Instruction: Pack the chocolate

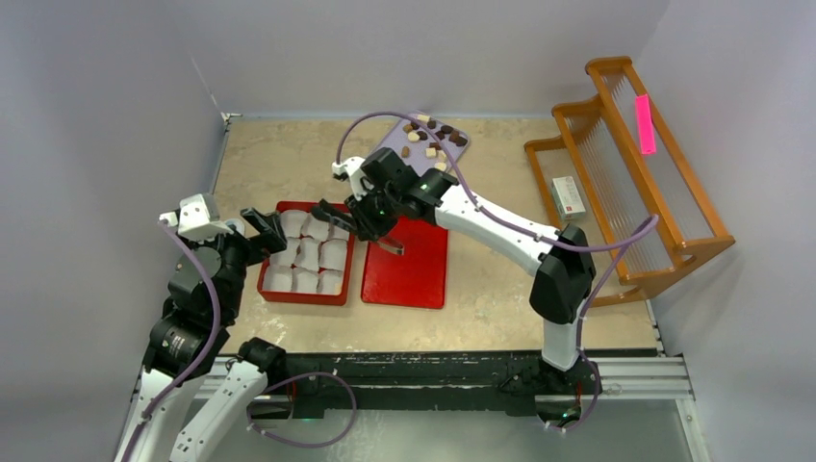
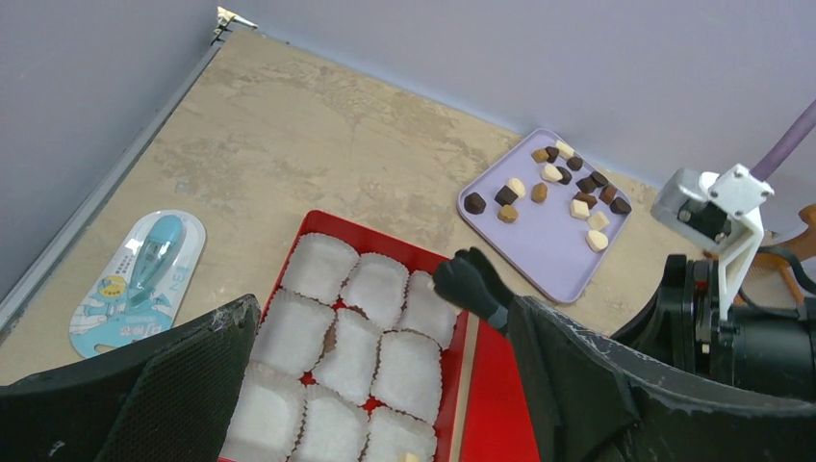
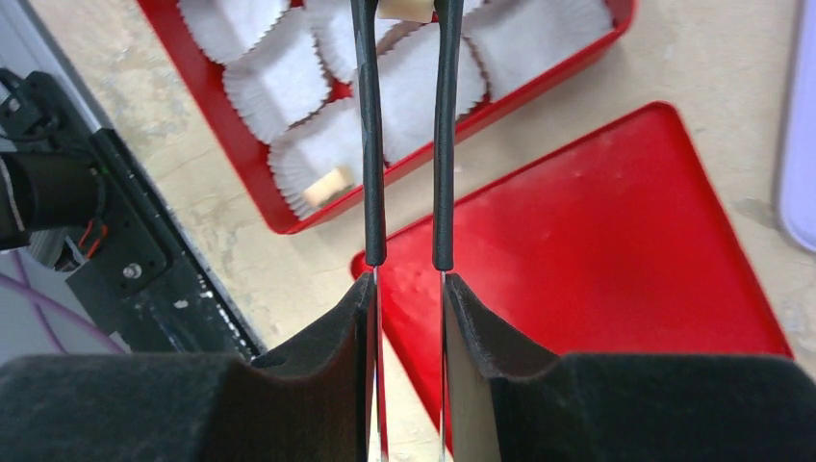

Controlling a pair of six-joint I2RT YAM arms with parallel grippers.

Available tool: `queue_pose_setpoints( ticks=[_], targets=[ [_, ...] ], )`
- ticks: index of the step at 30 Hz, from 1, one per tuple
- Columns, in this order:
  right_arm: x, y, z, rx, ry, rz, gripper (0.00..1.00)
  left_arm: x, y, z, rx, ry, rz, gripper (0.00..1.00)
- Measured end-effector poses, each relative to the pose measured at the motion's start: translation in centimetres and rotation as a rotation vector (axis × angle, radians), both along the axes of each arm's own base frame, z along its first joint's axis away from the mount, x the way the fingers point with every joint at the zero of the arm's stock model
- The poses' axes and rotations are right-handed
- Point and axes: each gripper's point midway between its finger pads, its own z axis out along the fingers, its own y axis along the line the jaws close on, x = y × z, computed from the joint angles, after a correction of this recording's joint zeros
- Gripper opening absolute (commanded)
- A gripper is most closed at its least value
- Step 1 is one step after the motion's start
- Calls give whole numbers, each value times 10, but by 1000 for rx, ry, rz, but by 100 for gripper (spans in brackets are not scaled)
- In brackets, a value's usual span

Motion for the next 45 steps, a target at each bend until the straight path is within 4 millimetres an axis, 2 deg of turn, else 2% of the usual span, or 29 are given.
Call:
queue_pose_setpoints(
  ticks=[8,15,23,36,45],
  targets=[
    [-45,29,-6,-5,18,104,24,-6,7,6,-15,-29,30,100],
    [-70,42,-32,-39,76,169,26,-7,9,7,-17,-36,38,100],
    [-77,42,-57,-88,111,185,28,-7,11,7,-16,-37,49,100],
    [-80,44,-64,-96,118,198,35,-7,13,7,-15,-37,58,100],
    [-84,45,-82,-122,157,209,35,-7,13,7,-15,-37,59,100]
  ],
)
